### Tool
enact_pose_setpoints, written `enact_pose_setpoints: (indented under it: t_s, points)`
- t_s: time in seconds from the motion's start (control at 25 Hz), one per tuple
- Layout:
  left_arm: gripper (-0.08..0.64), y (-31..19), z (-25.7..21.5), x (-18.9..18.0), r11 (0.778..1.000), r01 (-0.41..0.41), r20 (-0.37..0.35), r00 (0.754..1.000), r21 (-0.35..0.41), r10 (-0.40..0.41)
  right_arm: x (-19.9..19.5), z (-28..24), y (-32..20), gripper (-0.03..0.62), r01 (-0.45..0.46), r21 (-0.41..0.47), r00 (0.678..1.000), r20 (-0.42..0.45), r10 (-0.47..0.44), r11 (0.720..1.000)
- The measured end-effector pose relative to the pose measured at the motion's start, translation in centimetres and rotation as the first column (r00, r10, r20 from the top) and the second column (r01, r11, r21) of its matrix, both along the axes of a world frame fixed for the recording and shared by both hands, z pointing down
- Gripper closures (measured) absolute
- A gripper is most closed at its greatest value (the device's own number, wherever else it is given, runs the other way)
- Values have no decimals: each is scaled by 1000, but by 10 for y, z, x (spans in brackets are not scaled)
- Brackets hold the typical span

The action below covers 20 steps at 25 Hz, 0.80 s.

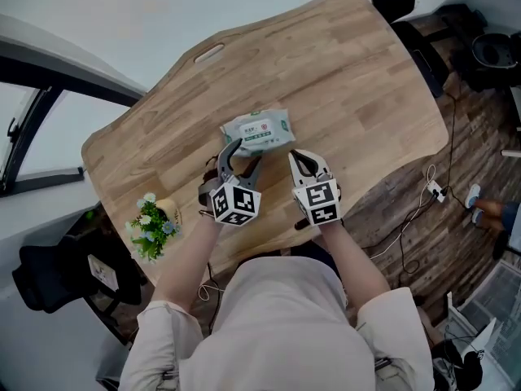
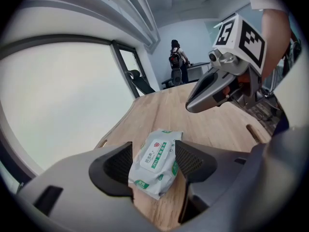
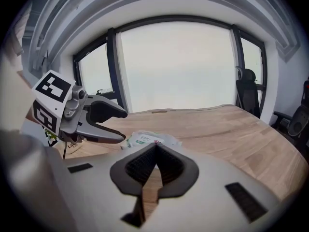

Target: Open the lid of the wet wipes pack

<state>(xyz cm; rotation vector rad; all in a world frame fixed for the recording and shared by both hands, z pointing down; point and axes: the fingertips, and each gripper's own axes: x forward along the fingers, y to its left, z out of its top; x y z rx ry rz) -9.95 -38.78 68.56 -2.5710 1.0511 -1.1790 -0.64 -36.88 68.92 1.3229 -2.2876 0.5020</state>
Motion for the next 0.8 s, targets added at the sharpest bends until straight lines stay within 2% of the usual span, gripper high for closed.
enact_pose_setpoints:
  t_s: [0.24, 0.48, 0.8]
  points:
    - [275, -14, 25, 11, 999, -44, 76, 996, -22, 45, 0, 19, -9, 584, 13, -43, 1000, -15, -13, 999]
    - [275, -30, 46, 13, 995, -96, 167, 981, -39, 102, -2, 40, -25, 584, 0, -84, 1000, -26, -2, 996]
    - [275, -35, 69, 13, 991, -113, 212, 969, -73, 126, -11, 59, -37, 584, 9, -135, 999, -39, -15, 991]
